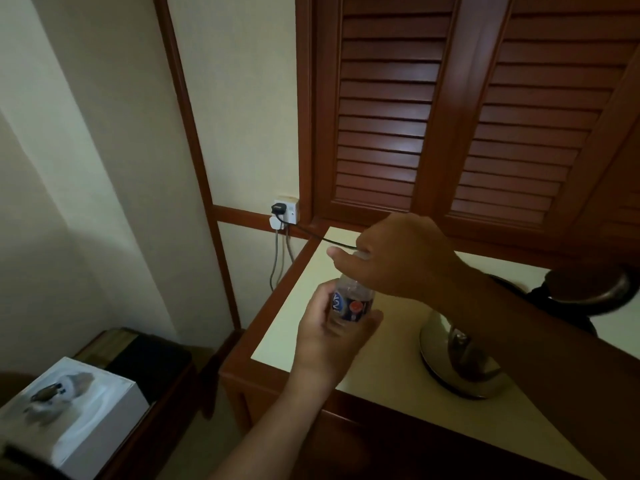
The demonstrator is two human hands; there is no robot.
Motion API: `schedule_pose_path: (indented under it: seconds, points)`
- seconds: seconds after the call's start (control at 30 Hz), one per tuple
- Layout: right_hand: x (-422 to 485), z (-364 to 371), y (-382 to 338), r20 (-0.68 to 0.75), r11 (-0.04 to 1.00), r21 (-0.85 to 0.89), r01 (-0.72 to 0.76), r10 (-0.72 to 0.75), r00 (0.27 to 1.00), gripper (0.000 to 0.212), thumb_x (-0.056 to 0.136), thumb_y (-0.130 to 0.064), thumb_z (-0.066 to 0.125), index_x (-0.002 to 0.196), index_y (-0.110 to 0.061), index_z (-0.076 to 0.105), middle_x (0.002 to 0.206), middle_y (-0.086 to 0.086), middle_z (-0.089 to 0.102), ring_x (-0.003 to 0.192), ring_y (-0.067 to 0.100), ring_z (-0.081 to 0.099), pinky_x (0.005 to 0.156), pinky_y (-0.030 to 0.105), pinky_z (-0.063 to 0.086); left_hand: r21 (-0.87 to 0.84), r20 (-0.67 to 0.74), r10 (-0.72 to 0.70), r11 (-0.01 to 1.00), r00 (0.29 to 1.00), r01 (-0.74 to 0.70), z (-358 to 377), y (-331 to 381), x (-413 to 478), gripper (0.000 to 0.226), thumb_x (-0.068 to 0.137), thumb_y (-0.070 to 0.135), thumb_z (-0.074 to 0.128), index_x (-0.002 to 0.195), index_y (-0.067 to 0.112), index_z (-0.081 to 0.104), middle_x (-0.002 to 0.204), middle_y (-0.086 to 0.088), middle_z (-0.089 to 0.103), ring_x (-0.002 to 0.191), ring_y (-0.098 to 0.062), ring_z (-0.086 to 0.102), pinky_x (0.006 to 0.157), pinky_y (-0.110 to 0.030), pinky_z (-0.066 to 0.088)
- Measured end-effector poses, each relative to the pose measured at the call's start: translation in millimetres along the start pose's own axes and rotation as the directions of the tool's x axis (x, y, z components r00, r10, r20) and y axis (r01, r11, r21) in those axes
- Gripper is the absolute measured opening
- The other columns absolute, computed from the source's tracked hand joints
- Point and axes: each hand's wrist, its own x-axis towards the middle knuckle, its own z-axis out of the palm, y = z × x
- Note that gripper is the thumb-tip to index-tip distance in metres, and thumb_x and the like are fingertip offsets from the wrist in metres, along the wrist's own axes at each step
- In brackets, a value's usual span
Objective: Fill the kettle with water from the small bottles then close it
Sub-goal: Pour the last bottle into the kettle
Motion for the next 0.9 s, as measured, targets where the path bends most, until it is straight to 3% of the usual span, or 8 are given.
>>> schedule_pose_path:
  seconds: [0.13, 0.2, 0.33, 0.47, 0.53, 0.63, 0.73, 0.9]
  points:
    - [-14, -20, -2, 0.041, 0.991, 0.124, 0.058, -0.064, 0.997, 0.070, 0.099, -0.060, 0.038, 0.043, -0.018, 0.040, 0.039, -0.004, 0.029, 0.036, 0.016, 0.026, 0.049, 0.019, 0.016, -0.140, 0.136, -0.108, 0.982, 0.985, 0.128, -3, 12, -12, 0.024, 0.084, 0.023, 0.085, 0.101, 0.020, 0.069, 0.081, -0.007, 0.069, 0.063, -0.018, 0.068, 0.054, -0.032, 0.055]
    - [-22, -26, -1, -0.024, 0.958, 0.258, 0.125, -0.122, 0.992, 0.067, 0.098, -0.057, 0.042, 0.042, -0.020, 0.037, 0.037, -0.005, 0.025, 0.036, 0.019, 0.029, 0.048, 0.017, 0.014, -0.313, 0.318, -0.170, 0.910, 0.933, 0.273, -6, 8, -12, 0.045, 0.073, 0.031, 0.090, 0.105, 0.007, 0.068, 0.078, -0.015, 0.062, 0.055, -0.021, 0.065, 0.050, -0.033, 0.054]
    - [-34, -41, -4, -0.104, 0.896, 0.371, 0.244, -0.221, 0.970, 0.055, 0.091, -0.064, 0.040, 0.050, -0.029, 0.038, 0.046, -0.008, 0.033, 0.041, 0.013, 0.031, 0.051, 0.017, 0.022, -0.516, 0.705, -0.016, 0.674, 0.709, 0.529, -5, 5, -11, 0.054, 0.079, 0.032, 0.090, 0.116, 0.000, 0.066, 0.096, -0.014, 0.072, 0.072, -0.022, 0.076, 0.060, -0.033, 0.063]
    - [-50, -53, -1, -0.104, 0.846, 0.435, 0.308, -0.293, 0.950, 0.046, 0.095, -0.056, 0.046, 0.084, -0.018, 0.070, 0.076, -0.005, 0.060, 0.068, 0.011, 0.054, 0.064, 0.024, 0.044, -0.516, 0.788, 0.067, 0.615, 0.612, 0.596, -1, 4, -8, 0.056, 0.080, 0.040, 0.088, 0.120, 0.004, 0.072, 0.104, -0.004, 0.078, 0.089, -0.015, 0.076, 0.077, -0.025, 0.061]
    - [-61, -59, 5, -0.107, 0.819, 0.457, 0.347, -0.337, 0.935, 0.032, 0.102, -0.042, 0.050, 0.111, -0.019, 0.071, 0.098, -0.006, 0.063, 0.087, 0.009, 0.058, 0.076, 0.024, 0.048, -0.521, 0.807, 0.089, 0.574, 0.584, 0.631, 2, 5, -9, 0.055, 0.084, 0.037, 0.086, 0.122, 0.001, 0.071, 0.111, -0.008, 0.078, 0.099, -0.018, 0.076, 0.086, -0.027, 0.060]
    - [-80, -66, 18, -0.072, 0.820, 0.480, 0.313, -0.319, 0.945, 0.032, 0.104, -0.028, 0.051, 0.133, -0.021, 0.061, 0.123, -0.005, 0.060, 0.111, 0.012, 0.058, 0.090, 0.030, 0.050, -0.551, 0.792, 0.110, 0.553, 0.600, 0.625, 8, 8, -11, 0.046, 0.094, 0.026, 0.076, 0.130, -0.002, 0.066, 0.121, -0.011, 0.075, 0.110, -0.021, 0.073, 0.094, -0.030, 0.058]
    - [-104, -70, 27, -0.059, 0.836, 0.519, 0.179, -0.173, 0.983, 0.034, 0.103, -0.021, 0.054, 0.137, -0.022, 0.058, 0.131, -0.010, 0.058, 0.121, 0.009, 0.055, 0.099, 0.032, 0.048, -0.434, 0.671, -0.075, 0.767, 0.738, 0.473, 20, 13, -18, 0.057, 0.067, 0.047, 0.095, 0.112, 0.016, 0.078, 0.096, -0.001, 0.075, 0.086, -0.016, 0.070, 0.076, -0.028, 0.055]
    - [-172, -53, 32, -0.264, 0.744, 0.666, -0.054, 0.302, 0.916, 0.023, 0.096, -0.015, 0.064, 0.119, -0.016, 0.068, 0.120, -0.004, 0.065, 0.112, 0.009, 0.064, 0.092, 0.020, 0.052, -0.297, 0.486, -0.099, 0.916, 0.868, 0.271, 49, 5, -23, 0.038, 0.069, 0.033, 0.084, 0.105, 0.023, 0.078, 0.093, -0.007, 0.067, 0.086, -0.031, 0.058, 0.073, -0.038, 0.046]
